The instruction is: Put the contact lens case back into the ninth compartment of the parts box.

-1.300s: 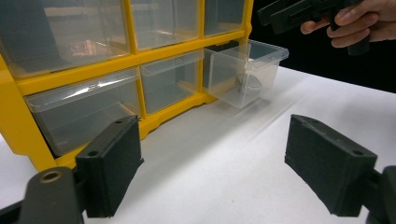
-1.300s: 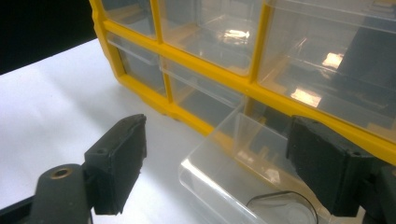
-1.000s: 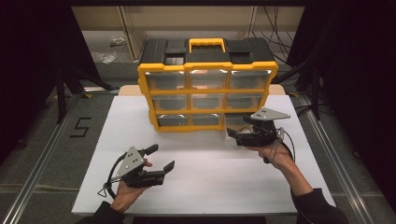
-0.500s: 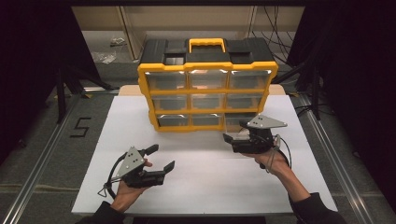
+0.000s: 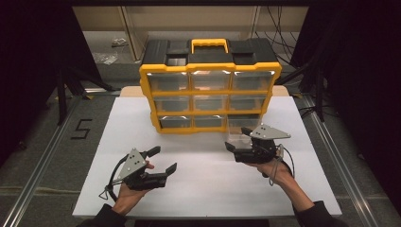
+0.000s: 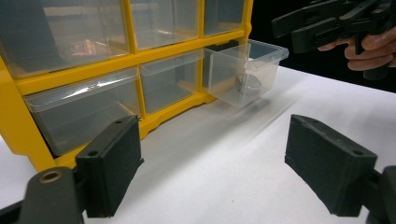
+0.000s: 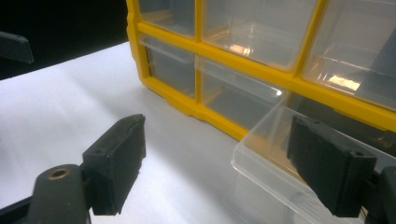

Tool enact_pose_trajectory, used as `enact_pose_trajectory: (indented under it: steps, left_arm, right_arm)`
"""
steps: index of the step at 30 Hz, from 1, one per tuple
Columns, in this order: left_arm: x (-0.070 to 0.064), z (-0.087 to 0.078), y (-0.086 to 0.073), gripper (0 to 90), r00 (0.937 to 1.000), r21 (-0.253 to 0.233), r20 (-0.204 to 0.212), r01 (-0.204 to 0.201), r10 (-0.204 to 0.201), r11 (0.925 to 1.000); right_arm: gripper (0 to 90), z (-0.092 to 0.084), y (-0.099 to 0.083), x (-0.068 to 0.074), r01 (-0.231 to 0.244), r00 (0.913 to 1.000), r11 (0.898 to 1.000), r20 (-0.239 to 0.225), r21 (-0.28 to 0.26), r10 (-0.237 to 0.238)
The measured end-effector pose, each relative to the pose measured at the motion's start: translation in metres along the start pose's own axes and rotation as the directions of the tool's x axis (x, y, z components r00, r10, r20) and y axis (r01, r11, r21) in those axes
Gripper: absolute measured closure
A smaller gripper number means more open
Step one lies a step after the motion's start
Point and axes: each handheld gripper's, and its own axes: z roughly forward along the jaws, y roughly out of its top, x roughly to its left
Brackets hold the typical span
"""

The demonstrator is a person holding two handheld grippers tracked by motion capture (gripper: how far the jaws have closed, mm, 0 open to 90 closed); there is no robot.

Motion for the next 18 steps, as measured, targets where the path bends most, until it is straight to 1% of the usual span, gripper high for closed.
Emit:
enact_pose_trajectory:
  steps: [6,15,18]
  left_arm:
    - [0.000,0.000,0.000,17.6,1.0000,0.000,0.001,0.002,-0.002,1.0000]
    - [0.000,0.000,0.000,17.6,1.0000,-0.001,0.000,0.000,0.000,1.0000]
    - [0.000,0.000,0.000,17.6,1.0000,0.000,-0.001,-0.001,0.001,1.0000]
  right_arm:
    - [20.5,-0.003,-0.005,0.003,-0.002,1.0000,1.000,-0.005,0.001,0.003]
    - [20.5,-0.005,-0.011,0.006,0.003,0.9999,1.000,-0.013,0.021,-0.003]
    - [20.5,-0.006,-0.012,0.006,-0.003,0.9999,1.000,-0.015,0.017,0.004]
